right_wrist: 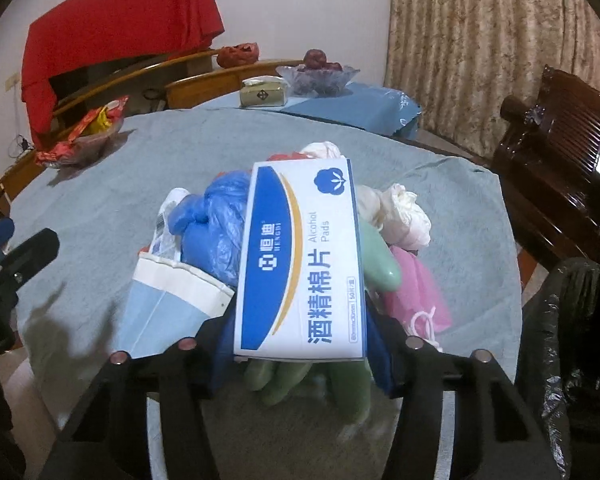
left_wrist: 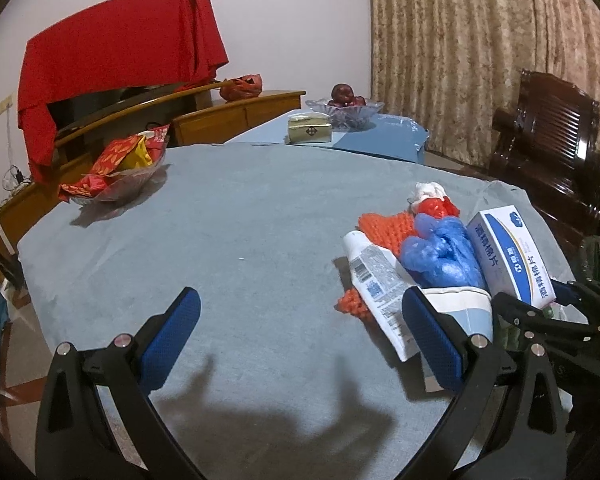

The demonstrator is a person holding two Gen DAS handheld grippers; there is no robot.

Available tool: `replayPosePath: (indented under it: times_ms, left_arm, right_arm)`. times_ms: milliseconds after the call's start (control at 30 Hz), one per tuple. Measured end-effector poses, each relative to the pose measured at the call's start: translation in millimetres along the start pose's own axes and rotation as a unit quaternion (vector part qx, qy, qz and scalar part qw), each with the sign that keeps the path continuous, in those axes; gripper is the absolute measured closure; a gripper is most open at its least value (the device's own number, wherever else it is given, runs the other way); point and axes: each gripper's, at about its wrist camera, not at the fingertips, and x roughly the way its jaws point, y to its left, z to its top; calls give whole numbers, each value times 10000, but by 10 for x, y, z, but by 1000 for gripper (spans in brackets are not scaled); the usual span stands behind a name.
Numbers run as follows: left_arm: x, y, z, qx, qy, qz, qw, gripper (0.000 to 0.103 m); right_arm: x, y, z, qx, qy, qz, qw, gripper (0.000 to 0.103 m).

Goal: Collect trash
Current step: 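Grasp the white-blue paper cup with the left gripper while the right holds the box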

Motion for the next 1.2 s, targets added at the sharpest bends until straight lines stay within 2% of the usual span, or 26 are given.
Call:
replayPosePath:
  times_ms: [200,433,567,700,767,800,867,1067,1200]
  left_arm:
    - [-92,-126,-21,-12,-30,-244,9997,5]
    - [-116,-478,-136,211,88,-564,9981,5]
    - [-74,-720,-207,419,98,-648,9970,5]
    - [45,-911,-309,630,171,-582,9962,7]
    - [141,-975,-363,759,295,-552,9952,14]
    - [167,-988,-380,773,343,-563,9948,26]
    - [249,-1017,-427,808,503,-574,9938,36]
    - [188,-1013,-476,860,396,-593,9937,53]
    - [91,-988,-439,784,358,-599,9945,55]
  right_arm:
    - [-244,-85,-3,15,-199,153,9997,49]
    - [-578,-390,-97,286,-336,-80,9990,49]
    - [-626,-585,-162,439,-273,-239,9984,49]
    - [-595,-712,-234,602,-175,-275,9977,49]
    - [-581,-752,-254,639,-144,-280,9975,49]
    - [-572,-764,-257,659,-133,-275,9974,49]
    - [-557,-787,-263,692,-120,-264,9972,48]
    - [-554,-796,-297,717,-117,-198,9972,48]
    - [-607,-796,-290,735,-171,-141,9971,48]
